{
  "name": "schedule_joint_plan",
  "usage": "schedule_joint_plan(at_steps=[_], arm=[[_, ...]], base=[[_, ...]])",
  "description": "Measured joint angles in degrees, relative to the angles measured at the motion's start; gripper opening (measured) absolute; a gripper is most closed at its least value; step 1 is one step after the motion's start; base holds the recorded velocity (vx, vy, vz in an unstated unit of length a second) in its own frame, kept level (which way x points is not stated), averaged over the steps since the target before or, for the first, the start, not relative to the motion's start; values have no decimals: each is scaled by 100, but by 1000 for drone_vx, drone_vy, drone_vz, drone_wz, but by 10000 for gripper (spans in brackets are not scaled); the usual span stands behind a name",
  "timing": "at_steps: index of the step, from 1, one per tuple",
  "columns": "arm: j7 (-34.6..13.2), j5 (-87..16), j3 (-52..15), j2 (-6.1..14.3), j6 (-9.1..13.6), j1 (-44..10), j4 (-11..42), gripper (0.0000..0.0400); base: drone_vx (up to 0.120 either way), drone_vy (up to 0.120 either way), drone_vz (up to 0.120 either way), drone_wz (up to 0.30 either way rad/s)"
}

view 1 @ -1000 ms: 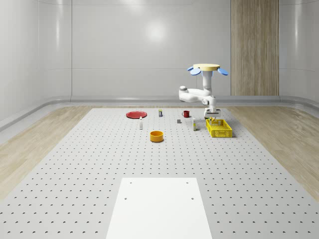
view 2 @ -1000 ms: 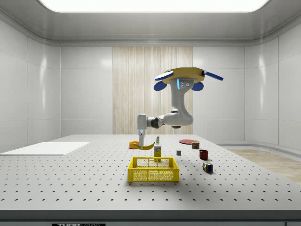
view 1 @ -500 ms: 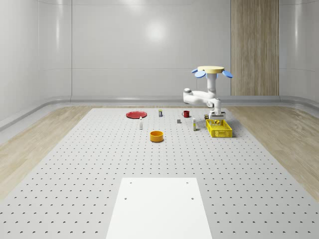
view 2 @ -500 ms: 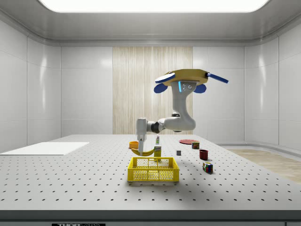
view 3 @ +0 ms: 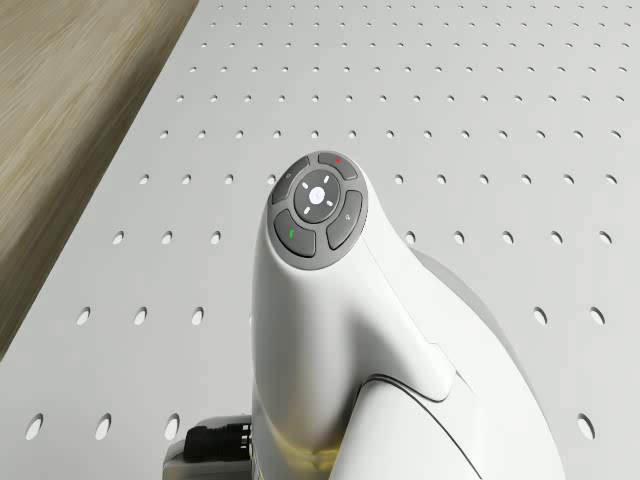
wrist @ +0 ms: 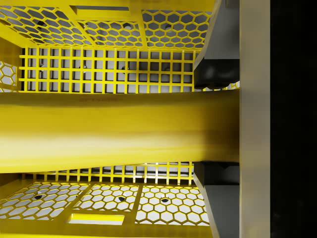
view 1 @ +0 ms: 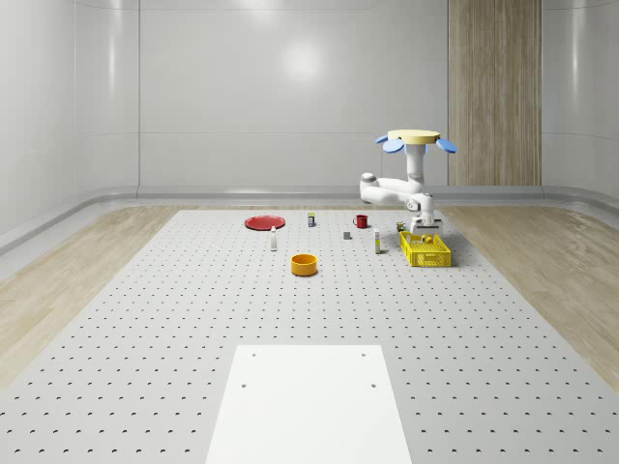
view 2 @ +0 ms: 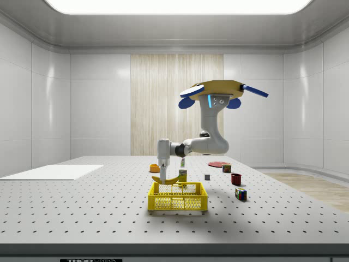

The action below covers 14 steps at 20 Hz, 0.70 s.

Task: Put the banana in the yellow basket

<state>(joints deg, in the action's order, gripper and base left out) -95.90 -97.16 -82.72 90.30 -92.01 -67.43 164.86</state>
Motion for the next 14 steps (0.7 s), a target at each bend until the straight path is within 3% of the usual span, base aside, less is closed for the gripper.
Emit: schedule_joint_plan(at_steps=[14], arm=[[-8,-955,997,-12,-295,-128,-183,190]], base=[[0,0,0,0]])
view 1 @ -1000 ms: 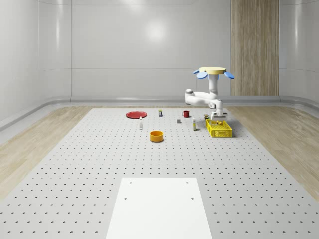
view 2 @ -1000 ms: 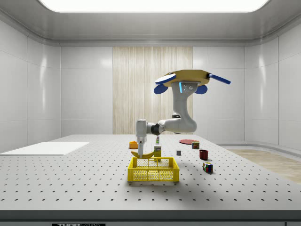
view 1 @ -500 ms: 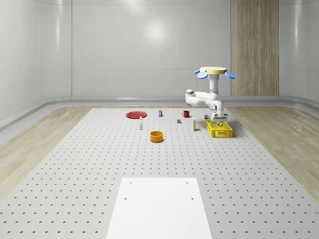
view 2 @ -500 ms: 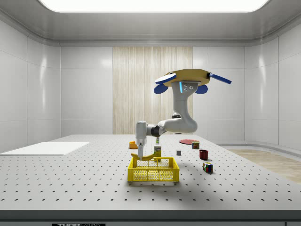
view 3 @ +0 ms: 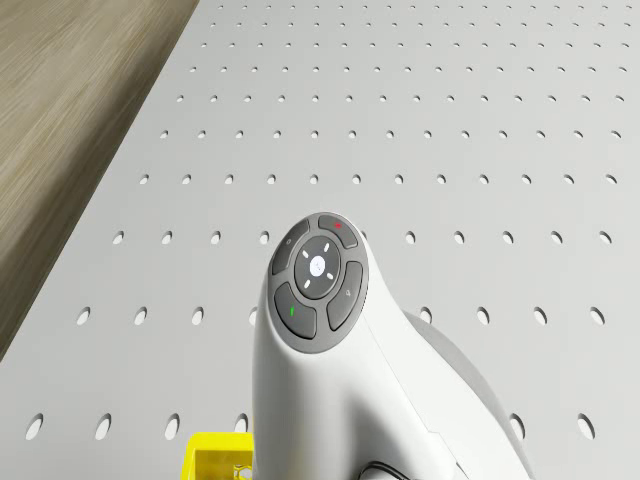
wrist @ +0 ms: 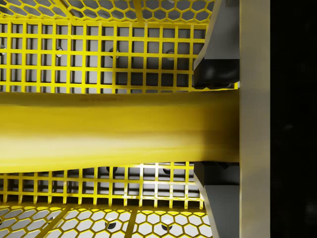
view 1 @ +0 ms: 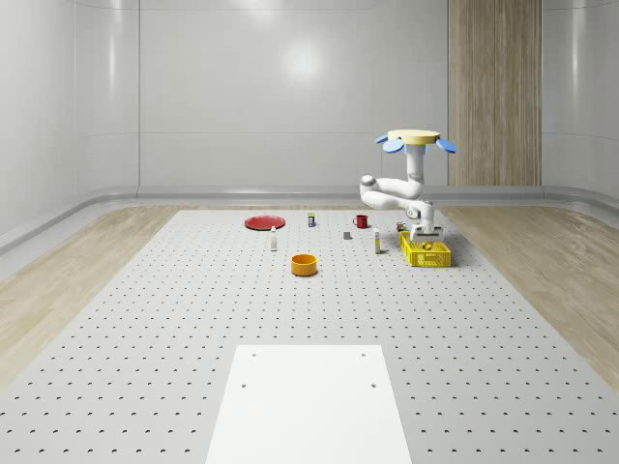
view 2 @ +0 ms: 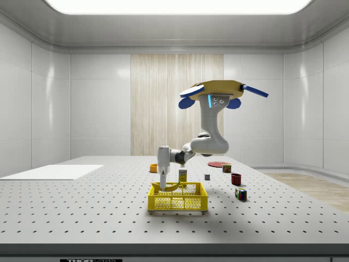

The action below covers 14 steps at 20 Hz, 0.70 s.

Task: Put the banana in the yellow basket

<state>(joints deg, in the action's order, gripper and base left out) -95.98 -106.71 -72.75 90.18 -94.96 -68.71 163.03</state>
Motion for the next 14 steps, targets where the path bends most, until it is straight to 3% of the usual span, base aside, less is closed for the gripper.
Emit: schedule_joint_plan(at_steps=[1,4,7,14], arm=[[1,-37,37,-8,-6,-5,-9,190],[-43,-103,113,-30,-19,-13,-29,291],[-78,-62,73,-49,9,3,-17,349],[-109,264,-270,-77,149,73,70,391]], base=[[0,0,0,0],[0,0,0,0],[0,0,0,0],[0,0,0,0]])
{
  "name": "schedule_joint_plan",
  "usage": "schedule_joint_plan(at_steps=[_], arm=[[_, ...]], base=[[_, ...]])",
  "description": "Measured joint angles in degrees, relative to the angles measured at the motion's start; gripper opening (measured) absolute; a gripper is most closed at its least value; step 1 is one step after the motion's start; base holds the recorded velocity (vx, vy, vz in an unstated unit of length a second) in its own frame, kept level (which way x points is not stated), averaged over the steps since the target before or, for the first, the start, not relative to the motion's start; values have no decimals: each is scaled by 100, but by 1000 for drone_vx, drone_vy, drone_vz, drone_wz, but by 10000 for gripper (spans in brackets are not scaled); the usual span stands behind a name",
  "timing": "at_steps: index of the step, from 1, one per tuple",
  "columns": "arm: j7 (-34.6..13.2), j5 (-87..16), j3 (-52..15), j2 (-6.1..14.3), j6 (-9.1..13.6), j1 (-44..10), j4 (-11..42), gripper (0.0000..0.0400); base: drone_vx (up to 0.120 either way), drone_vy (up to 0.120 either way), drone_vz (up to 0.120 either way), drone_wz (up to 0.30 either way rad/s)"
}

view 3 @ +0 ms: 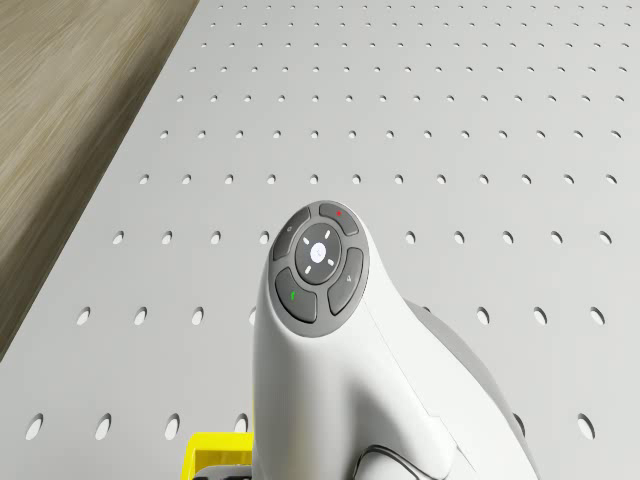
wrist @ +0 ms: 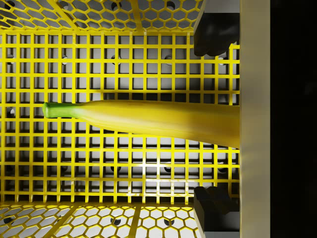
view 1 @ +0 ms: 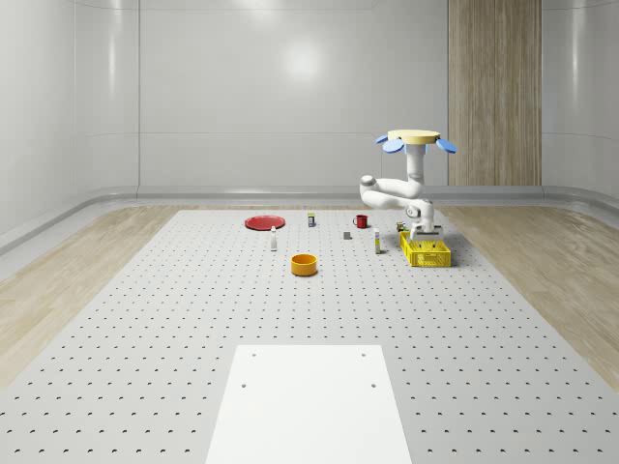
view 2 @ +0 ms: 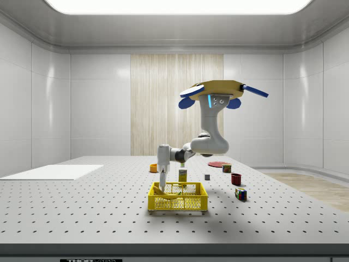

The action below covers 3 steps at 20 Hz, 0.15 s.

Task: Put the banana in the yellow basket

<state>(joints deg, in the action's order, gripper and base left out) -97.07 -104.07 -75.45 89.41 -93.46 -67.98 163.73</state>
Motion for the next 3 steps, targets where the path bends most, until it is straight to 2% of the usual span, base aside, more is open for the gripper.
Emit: schedule_joint_plan(at_steps=[3], arm=[[-5,58,-61,-4,22,10,13,395]], base=[[0,0,0,0]])
